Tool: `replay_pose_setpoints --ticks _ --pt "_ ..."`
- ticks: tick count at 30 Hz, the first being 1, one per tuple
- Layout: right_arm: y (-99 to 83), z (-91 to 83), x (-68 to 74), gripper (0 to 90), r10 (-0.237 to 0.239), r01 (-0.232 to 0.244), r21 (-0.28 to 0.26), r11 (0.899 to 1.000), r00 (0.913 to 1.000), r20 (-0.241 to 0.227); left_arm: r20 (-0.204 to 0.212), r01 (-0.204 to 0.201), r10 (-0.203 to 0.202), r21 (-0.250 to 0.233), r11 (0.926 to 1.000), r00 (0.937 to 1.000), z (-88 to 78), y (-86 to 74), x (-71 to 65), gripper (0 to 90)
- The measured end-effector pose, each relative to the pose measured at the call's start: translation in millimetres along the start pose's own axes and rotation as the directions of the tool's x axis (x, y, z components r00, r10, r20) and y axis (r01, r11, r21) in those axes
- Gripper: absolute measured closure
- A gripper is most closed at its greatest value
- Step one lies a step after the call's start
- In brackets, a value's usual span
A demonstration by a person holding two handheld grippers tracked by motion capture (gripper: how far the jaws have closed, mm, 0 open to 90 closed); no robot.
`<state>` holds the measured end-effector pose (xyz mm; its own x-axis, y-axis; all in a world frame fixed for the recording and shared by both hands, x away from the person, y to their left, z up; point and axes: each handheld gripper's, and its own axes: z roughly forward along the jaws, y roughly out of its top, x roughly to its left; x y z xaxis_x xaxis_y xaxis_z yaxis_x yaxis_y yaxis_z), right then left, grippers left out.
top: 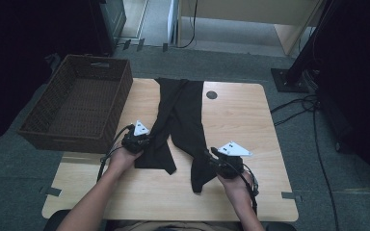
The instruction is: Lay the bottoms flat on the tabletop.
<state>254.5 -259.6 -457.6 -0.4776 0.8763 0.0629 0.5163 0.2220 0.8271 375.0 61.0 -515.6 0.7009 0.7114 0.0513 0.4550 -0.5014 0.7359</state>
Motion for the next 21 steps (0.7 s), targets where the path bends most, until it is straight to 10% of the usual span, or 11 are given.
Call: replay_pose_setpoints --ticks 12,17,21 --pt "-16.9 45.9 21.3 53.8 -0.049 0.053 0.105 0.993 0.9979 -0.042 -0.009 -0.006 0.006 0.000 1.0000 0.9999 -0.1 -0.2 -1.1 87.7" --pt "-21.0 55.7 19.5 89.3 -0.056 0.060 0.157 0.986 0.9979 -0.033 -0.012 -0.014 0.014 -0.001 0.9999 0.9998 -0.1 -0.3 -1.7 87.7" --pt "-3.4 37.9 21.2 89.5 -0.037 0.047 0.124 0.991 0.9964 -0.077 -0.012 -0.016 0.016 0.001 0.9999 0.9998 -0.2 -0.3 -1.6 87.7"
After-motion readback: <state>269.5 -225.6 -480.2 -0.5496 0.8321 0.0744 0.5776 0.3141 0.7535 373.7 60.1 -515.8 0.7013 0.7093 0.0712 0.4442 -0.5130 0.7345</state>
